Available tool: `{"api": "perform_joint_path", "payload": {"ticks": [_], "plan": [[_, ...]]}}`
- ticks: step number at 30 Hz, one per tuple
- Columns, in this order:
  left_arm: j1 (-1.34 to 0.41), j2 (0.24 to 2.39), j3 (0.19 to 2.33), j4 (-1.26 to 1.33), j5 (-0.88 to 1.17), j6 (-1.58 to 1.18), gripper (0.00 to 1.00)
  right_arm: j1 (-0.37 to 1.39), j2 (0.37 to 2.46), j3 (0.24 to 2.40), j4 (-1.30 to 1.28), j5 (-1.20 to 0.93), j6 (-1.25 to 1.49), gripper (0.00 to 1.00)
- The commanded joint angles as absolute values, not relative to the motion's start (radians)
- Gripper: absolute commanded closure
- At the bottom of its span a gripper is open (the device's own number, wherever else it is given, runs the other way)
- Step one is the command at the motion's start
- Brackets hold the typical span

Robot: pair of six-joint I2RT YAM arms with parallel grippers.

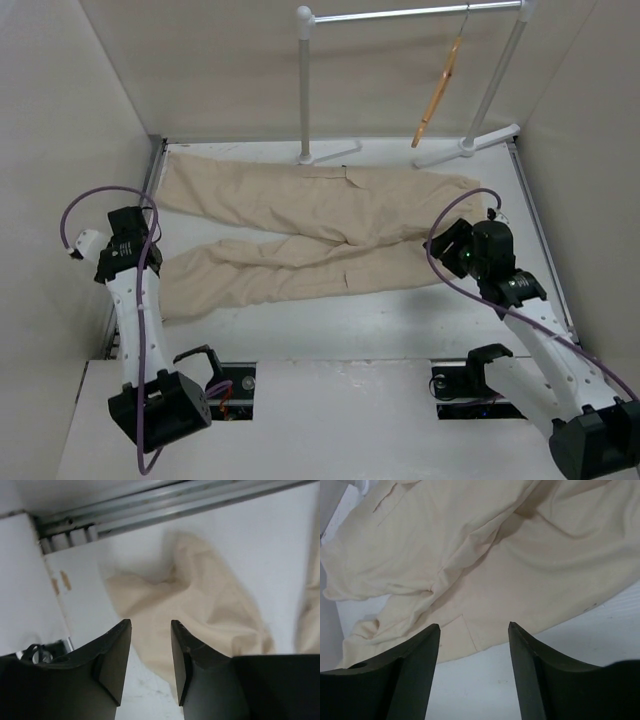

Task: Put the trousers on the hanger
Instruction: Flatten out the trousers at the center of the board.

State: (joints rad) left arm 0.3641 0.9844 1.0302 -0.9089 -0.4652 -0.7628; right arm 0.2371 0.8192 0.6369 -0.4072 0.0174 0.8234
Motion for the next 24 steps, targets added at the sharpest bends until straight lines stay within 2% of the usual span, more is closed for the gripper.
{"api": "perform_joint_path", "payload": {"ticks": [1, 2, 3, 5, 6, 7, 10, 11, 13, 14, 19, 24], "plan": [[0.393, 0.980, 0.963, -0.951, -0.486, -0.759, 0.61, 0.197, 0.804, 0.635, -0.402, 0.021, 0.804, 0.40], [0.393, 0.964, 0.960, -0.927, -0.482, -0.771, 0.58, 0.176, 0.802, 0.629, -0.405, 0.034, 0.805, 0.44], [0.383, 0.957, 0.965, -0.898, -0.474, -0.782, 0.57, 0.156, 0.807, 0.623, -0.411, 0.043, 0.808, 0.53], [0.300, 0.985, 0.976, -0.836, -0.443, -0.801, 0.57, 0.113, 0.828, 0.612, -0.414, 0.048, 0.816, 0.78], [0.241, 1.011, 0.979, -0.806, -0.425, -0.828, 0.57, 0.088, 0.842, 0.608, -0.414, 0.045, 0.827, 0.86], [0.161, 1.047, 0.983, -0.778, -0.420, -0.856, 0.57, 0.065, 0.857, 0.600, -0.411, 0.049, 0.834, 0.88], [-0.084, 1.181, 1.017, -0.700, -0.443, -0.899, 0.56, 0.016, 0.928, 0.591, -0.402, 0.077, 0.838, 0.83], [-0.187, 1.251, 1.044, -0.665, -0.459, -0.902, 0.56, -0.008, 0.961, 0.592, -0.396, 0.099, 0.833, 0.71], [-0.310, 1.348, 1.090, -0.612, -0.456, -0.894, 0.54, -0.030, 1.008, 0.598, -0.381, 0.126, 0.822, 0.55], [-0.361, 1.394, 1.118, -0.591, -0.445, -0.890, 0.54, -0.039, 1.035, 0.598, -0.365, 0.133, 0.821, 0.52], [-0.504, 1.575, 1.212, -0.482, -0.335, -0.873, 0.53, -0.030, 1.184, 0.601, -0.333, 0.144, 0.834, 0.51], [-0.510, 1.716, 1.296, -0.400, -0.247, -0.864, 0.53, -0.004, 1.293, 0.610, -0.302, 0.135, 0.885, 0.57]]}}
